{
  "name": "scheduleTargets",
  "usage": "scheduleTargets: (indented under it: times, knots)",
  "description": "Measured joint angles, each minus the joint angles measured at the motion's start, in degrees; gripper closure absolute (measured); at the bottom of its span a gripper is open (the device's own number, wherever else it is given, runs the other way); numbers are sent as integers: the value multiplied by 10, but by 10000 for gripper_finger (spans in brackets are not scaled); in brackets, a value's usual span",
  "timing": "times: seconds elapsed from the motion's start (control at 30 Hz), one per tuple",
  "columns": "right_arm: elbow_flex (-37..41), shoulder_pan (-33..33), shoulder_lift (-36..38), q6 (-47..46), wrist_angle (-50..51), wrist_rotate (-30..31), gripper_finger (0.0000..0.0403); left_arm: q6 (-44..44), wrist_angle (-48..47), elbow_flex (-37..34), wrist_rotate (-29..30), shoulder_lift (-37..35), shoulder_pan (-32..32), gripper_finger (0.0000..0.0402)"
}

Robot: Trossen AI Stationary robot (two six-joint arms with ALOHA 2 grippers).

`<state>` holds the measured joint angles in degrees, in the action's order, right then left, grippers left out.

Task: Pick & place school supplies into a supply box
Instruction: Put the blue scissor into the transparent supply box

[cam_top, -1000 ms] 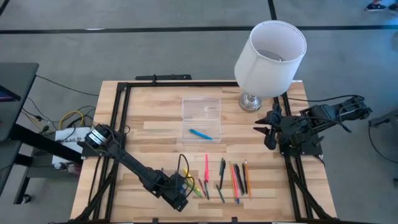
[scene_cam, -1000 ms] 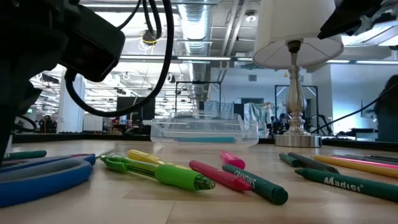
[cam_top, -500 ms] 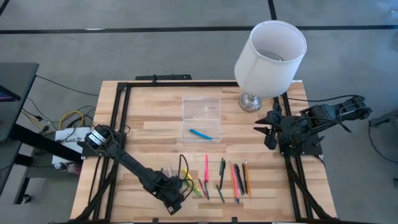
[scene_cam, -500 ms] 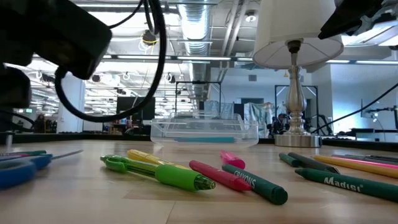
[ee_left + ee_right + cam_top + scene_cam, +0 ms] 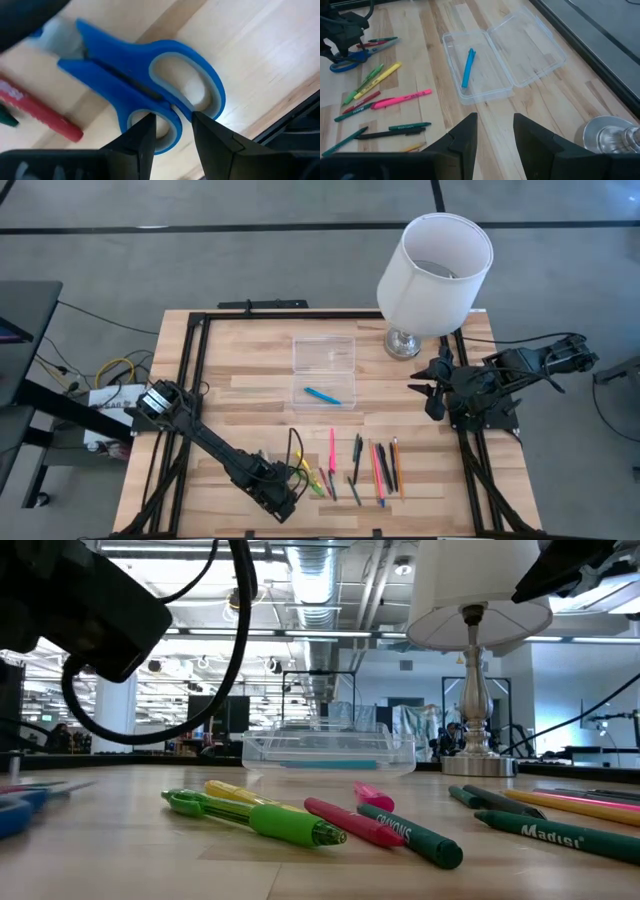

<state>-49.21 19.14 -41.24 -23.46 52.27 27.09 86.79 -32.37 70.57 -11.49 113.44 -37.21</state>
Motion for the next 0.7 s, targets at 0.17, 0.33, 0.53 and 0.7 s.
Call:
scheduleTargets:
  times: [0.17,0.33,0.53,0.7]
  knots:
    - [0,0,0,0,0,0,285,50,3,0,-3,0,0,278]
    - [0,0,0,0,0,0,285,54,9,0,-3,-1,-1,278]
    - [0,0,0,0,0,-1,285,50,17,0,-3,-1,-1,278]
    - [0,0,0,0,0,-1,285,46,12,-1,3,-17,-2,278]
